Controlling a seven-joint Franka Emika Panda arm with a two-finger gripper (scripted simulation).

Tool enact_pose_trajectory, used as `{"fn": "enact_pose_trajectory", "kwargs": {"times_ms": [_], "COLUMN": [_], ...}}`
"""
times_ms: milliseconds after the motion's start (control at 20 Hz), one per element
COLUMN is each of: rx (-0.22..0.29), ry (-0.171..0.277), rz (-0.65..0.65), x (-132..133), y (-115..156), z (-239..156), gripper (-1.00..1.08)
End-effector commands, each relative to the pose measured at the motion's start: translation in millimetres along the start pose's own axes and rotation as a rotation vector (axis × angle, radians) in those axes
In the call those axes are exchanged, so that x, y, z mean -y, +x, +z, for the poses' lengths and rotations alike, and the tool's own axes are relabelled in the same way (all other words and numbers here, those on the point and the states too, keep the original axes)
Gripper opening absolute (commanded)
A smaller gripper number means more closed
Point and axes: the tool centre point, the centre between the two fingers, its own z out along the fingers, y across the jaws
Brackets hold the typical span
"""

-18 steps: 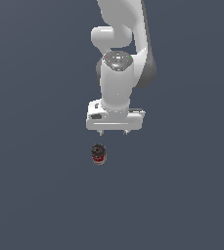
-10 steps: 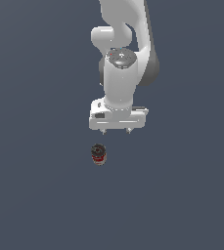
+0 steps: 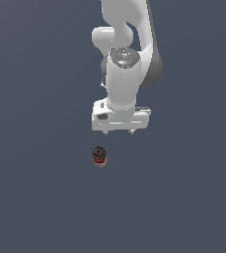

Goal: Pick up the object and move it to a goal position.

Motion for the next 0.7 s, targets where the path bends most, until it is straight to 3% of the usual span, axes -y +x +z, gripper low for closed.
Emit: {"fn": "enact_pose_trajectory", "kwargs": {"times_ms": [0, 650], "rx": [0.001, 0.013], "ry": [0.001, 0.006], "rz": [0.016, 0.304], "x": [-3.1, -58.6], "y": [1.3, 22.8], "z": [2.5, 46.1], "gripper": [1.00, 1.00]}}
